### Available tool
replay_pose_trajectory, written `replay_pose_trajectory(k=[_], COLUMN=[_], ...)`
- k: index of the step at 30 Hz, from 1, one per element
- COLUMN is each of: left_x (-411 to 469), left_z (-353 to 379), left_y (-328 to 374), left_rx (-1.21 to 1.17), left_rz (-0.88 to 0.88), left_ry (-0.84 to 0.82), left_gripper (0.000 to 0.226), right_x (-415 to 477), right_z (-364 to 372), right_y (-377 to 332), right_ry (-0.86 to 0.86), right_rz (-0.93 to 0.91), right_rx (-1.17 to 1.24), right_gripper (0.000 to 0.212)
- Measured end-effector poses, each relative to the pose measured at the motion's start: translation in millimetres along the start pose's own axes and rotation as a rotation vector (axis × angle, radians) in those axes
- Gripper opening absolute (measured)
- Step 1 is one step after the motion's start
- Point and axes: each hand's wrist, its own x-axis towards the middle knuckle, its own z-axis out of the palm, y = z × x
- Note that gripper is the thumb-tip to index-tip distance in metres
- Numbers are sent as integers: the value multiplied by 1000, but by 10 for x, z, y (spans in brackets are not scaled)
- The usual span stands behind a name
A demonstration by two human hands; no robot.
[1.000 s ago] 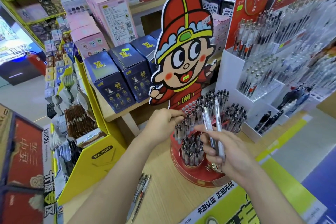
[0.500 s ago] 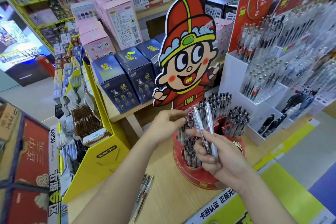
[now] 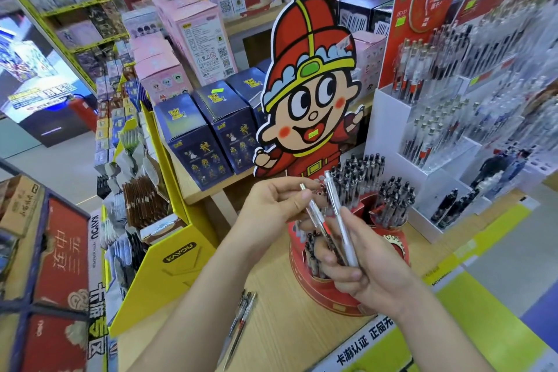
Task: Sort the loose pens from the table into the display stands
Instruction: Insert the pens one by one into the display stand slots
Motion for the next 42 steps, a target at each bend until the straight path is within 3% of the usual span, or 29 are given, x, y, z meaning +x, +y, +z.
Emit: replay_pose_trajectory(k=[8,15,20,25,27,32,38,42], left_x=[-68,-116,21,421,628,1174,1682,1902], left_z=[-73,119,454,889,1147,1778,2272,2391], left_y=[53,177,349,632,683,724,644,525], left_rx=[3,25,108,142,141,377,710,865], left_rz=[83,108,220,336,363,482,569,519], left_ry=[4,35,121,213,305,439,385,342], left_gripper=[26,15,8,8,9,13,16,18], right_x=[-33,-212,-400,-547,-614,-780,-794,-720], right_z=[51,89,-194,-742,-1039,-1817,-2269,-2426], right_y=[-3,-45,-335,-785,-1027,-1656,-2018,-2077], right_ry=[140,329,364,352,404,489,464,446], right_rz=[-164,-342,-347,-359,-345,-393,-398,-360], right_rx=[-270,-453,-407,-390,-442,-361,-262,-248], right_gripper=[25,12,34,23,28,39,29,28])
